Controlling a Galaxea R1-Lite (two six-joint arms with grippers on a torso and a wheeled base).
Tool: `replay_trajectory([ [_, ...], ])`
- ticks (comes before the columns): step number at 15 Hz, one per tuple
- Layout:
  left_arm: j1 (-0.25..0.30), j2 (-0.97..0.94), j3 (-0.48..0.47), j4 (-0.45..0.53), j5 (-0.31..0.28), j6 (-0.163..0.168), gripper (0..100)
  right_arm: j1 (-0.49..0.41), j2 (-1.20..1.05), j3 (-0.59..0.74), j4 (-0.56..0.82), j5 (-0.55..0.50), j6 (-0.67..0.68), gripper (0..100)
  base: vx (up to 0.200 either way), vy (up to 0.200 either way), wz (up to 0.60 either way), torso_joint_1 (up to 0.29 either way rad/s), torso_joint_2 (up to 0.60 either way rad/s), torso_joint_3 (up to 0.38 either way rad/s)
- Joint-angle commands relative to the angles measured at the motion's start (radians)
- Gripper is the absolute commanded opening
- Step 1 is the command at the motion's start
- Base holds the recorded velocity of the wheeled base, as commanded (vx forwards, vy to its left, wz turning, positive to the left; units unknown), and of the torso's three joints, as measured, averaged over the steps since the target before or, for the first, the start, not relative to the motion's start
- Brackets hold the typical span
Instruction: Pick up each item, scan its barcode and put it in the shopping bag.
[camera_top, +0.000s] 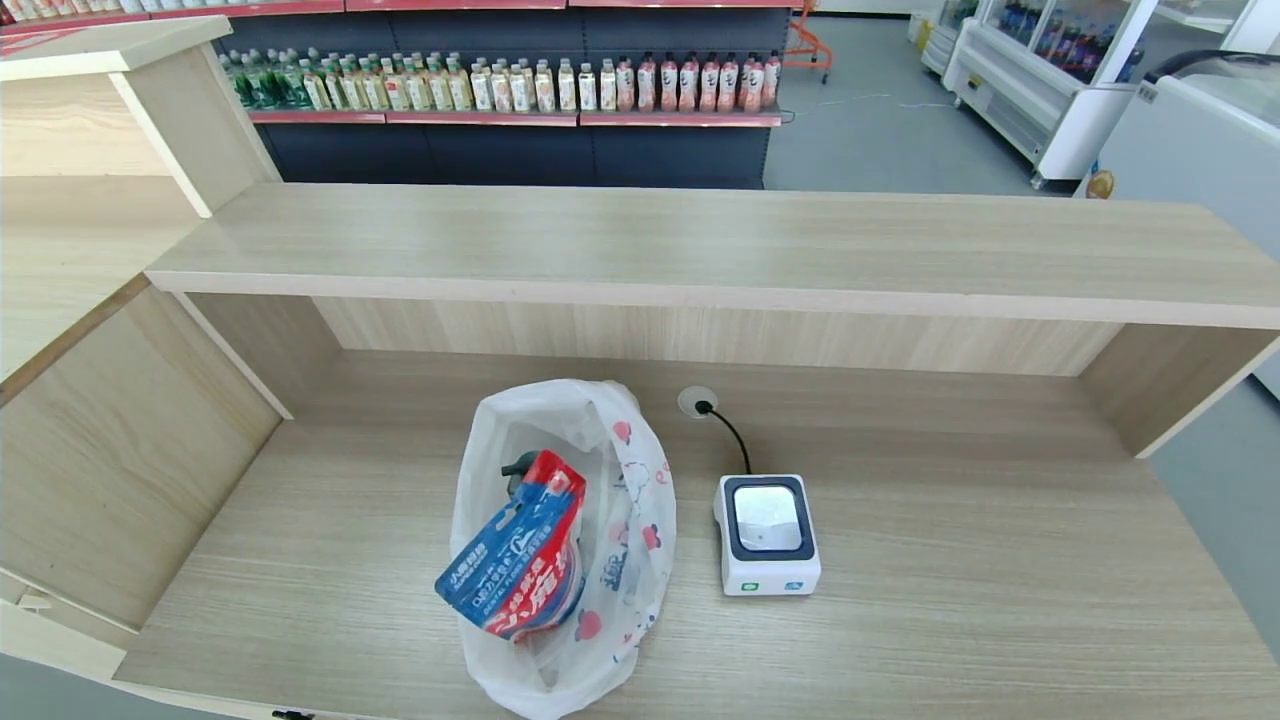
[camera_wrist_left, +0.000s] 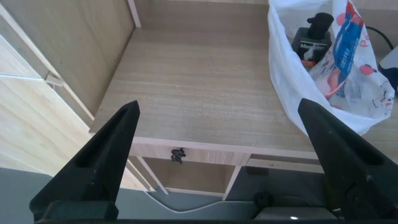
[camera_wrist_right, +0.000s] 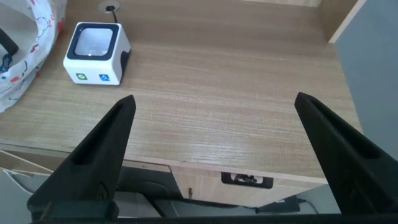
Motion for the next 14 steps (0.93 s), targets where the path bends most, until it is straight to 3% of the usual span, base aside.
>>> replay_trajectory([
  [1,0.000,-0.002,0.000,0.000,0.000,-0.001,100,0.000,0.002,0.000,0.000,0.000,-0.001,100,0.000,0.000,0.00,0.000,0.00,0.000],
  [14,0.000,-0.002,0.000,0.000,0.000,-0.001,100,0.001,0.002,0.000,0.000,0.000,0.000,100,0.000,0.000,0.00,0.000,0.00,0.000],
])
